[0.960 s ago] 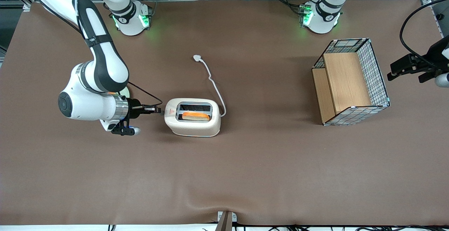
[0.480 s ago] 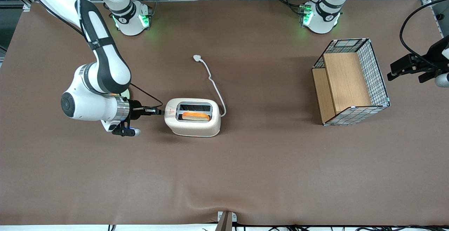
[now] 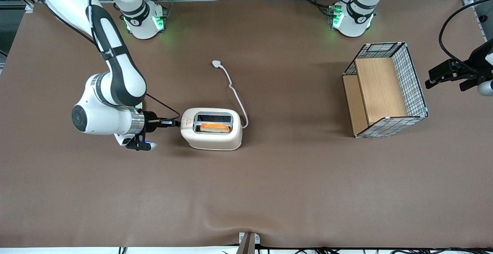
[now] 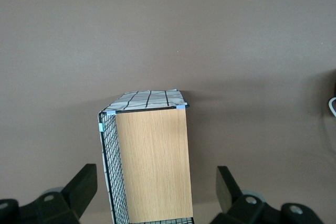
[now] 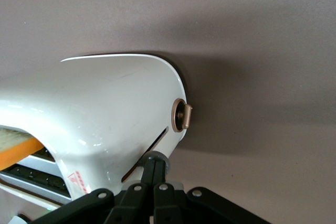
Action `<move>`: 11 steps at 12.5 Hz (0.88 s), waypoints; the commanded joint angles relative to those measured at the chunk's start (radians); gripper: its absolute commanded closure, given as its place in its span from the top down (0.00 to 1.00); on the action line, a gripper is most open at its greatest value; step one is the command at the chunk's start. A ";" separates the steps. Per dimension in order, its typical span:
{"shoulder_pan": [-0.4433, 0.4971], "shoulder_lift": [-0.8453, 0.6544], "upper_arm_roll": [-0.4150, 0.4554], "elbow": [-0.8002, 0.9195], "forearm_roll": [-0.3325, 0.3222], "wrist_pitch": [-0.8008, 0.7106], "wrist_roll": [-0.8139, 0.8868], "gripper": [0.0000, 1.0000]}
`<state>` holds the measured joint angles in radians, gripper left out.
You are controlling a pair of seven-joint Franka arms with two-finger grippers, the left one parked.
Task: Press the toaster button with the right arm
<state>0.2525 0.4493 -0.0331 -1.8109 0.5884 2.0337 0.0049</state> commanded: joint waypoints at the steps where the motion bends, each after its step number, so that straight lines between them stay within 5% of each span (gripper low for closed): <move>1: -0.010 0.023 0.006 -0.011 0.048 0.006 -0.048 0.00; 4: -0.022 0.043 0.004 -0.034 0.132 0.010 -0.129 0.00; 11: -0.022 0.078 0.004 -0.034 0.134 0.020 -0.138 0.00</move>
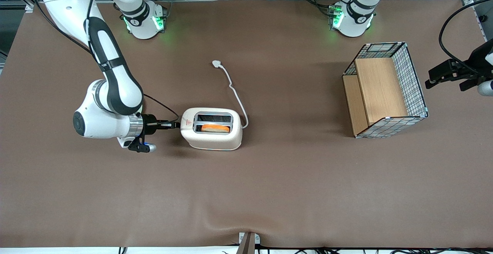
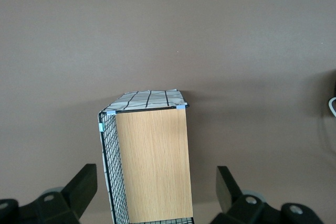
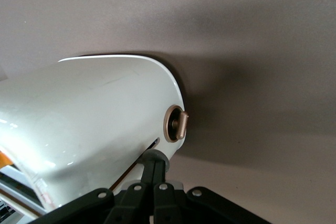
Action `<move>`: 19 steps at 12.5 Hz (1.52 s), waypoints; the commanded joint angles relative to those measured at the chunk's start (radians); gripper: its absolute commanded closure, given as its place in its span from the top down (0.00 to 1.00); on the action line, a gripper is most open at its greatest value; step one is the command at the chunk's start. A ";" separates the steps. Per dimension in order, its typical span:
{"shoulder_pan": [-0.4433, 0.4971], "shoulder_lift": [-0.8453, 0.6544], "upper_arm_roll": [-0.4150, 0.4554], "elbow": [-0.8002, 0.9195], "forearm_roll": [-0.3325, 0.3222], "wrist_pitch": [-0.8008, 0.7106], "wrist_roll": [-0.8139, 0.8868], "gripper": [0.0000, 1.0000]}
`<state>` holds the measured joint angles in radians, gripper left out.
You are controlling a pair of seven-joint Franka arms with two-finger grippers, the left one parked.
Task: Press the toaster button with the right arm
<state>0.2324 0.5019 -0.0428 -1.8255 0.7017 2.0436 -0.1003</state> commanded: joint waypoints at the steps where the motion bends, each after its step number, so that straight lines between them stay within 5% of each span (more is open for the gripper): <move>1: -0.002 0.030 0.014 -0.020 0.021 0.010 -0.033 0.00; 11: 0.013 0.070 0.014 -0.058 0.064 0.083 -0.096 0.00; 19: 0.001 -0.019 0.003 0.006 0.049 -0.058 -0.038 0.00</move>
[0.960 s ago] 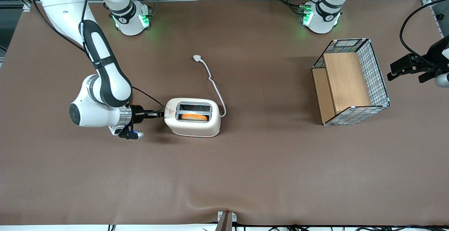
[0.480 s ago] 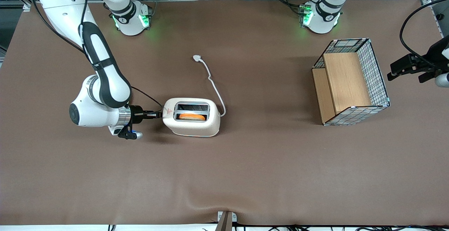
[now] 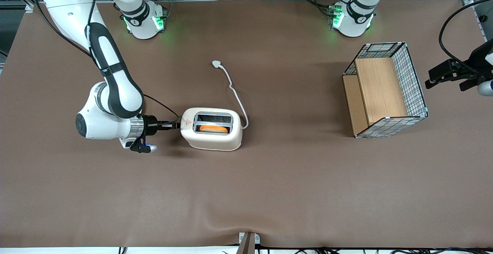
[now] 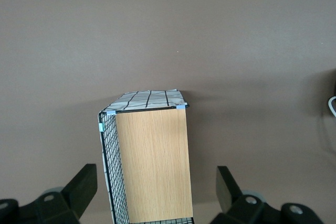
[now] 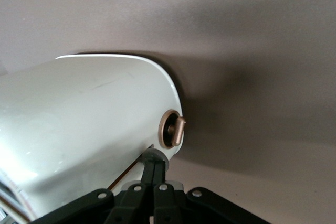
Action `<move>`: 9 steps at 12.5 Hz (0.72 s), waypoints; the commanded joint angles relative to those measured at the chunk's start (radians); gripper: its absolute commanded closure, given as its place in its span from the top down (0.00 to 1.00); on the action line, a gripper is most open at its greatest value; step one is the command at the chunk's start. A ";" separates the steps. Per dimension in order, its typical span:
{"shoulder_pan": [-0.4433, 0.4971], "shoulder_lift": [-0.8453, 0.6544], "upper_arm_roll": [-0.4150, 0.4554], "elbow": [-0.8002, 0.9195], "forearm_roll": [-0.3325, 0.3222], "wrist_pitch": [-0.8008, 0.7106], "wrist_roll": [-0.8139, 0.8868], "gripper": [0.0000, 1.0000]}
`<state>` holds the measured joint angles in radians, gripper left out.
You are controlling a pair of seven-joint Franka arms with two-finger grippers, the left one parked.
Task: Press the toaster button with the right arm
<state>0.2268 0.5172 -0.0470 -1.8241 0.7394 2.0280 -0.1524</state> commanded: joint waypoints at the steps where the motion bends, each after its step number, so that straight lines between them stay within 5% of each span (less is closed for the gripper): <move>1: 0.006 -0.057 0.004 0.012 0.008 -0.046 0.025 0.00; 8: -0.001 -0.077 -0.092 0.250 -0.156 -0.283 0.123 0.00; 9: -0.001 -0.078 -0.111 0.279 -0.190 -0.314 0.123 0.18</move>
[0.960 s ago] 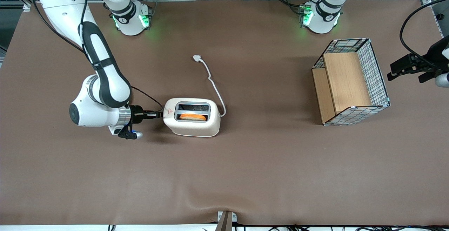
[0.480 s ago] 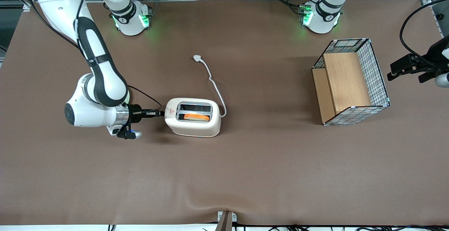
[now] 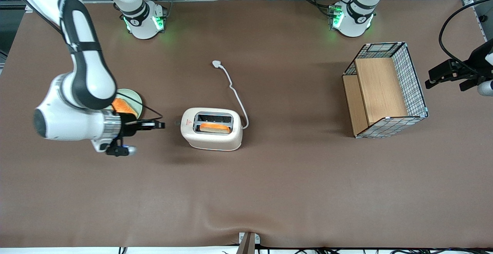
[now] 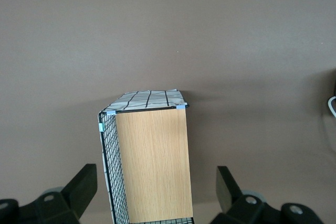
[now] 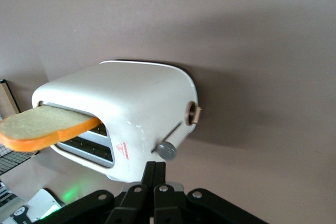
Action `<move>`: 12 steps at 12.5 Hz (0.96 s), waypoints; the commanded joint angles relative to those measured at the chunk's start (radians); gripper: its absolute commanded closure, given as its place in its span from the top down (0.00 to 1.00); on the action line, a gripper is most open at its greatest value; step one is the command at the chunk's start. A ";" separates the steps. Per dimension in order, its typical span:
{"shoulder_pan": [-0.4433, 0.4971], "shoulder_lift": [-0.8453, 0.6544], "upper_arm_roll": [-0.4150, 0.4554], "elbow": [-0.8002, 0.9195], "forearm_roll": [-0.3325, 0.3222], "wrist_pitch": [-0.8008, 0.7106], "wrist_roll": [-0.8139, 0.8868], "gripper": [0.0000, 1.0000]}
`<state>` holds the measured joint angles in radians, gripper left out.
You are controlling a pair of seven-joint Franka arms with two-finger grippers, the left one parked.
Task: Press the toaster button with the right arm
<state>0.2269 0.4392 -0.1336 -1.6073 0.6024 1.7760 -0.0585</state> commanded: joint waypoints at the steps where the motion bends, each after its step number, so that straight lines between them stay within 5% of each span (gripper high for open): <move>1: -0.001 -0.013 -0.040 0.081 -0.081 -0.082 0.031 0.58; 2: -0.001 -0.031 -0.055 0.084 -0.096 -0.084 0.028 1.00; 7: -0.004 -0.118 -0.084 0.076 -0.340 -0.082 0.016 1.00; 12: -0.049 -0.293 -0.086 -0.045 -0.484 -0.086 -0.041 1.00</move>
<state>0.1967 0.2535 -0.2313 -1.5642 0.1805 1.6879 -0.0755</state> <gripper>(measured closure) 0.000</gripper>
